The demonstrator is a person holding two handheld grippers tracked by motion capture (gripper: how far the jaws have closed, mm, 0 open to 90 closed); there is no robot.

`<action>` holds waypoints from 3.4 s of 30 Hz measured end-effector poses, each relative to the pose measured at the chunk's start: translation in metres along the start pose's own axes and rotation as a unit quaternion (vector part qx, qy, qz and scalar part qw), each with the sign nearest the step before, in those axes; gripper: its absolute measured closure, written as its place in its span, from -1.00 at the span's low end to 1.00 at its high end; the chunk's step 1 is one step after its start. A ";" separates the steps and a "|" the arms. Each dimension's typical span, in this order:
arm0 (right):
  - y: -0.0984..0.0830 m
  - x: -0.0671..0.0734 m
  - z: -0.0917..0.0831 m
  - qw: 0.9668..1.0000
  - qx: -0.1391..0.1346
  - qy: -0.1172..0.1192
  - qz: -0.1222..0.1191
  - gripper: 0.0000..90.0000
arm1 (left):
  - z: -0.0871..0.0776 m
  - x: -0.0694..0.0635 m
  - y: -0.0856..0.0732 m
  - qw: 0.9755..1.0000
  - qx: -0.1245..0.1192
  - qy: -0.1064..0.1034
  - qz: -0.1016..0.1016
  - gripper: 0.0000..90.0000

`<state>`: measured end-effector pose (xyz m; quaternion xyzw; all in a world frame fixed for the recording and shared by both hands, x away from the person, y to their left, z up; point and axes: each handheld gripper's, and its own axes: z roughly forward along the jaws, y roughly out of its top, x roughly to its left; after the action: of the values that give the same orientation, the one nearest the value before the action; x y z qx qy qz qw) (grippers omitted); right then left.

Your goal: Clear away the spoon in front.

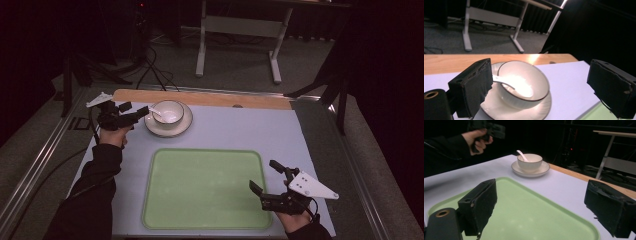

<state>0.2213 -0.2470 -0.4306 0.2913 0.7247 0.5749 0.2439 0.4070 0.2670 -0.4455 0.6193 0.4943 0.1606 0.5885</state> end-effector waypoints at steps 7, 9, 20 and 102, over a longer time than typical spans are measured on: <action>0.000 0.001 -0.001 1.000 0.002 0.001 -0.006 -0.76 | 0.019 0.019 -0.009 0.998 0.004 0.018 -0.061 -0.85; 0.000 0.001 0.000 1.000 0.003 0.002 -0.005 -0.76 | 0.025 0.022 -0.011 0.997 0.013 0.031 -0.070 -0.77; -0.001 0.000 0.000 1.000 0.007 0.006 -0.002 -0.75 | 0.054 0.039 -0.021 0.989 0.047 0.055 -0.128 -0.41; 0.000 -0.008 0.001 1.000 0.013 0.003 0.026 -0.76 | 0.004 -0.047 0.063 0.993 0.098 -0.065 -0.033 0.90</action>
<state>0.2276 -0.2519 -0.4303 0.3116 0.7248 0.5725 0.2231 0.4149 0.2384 -0.3725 0.6665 0.4885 0.0512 0.5609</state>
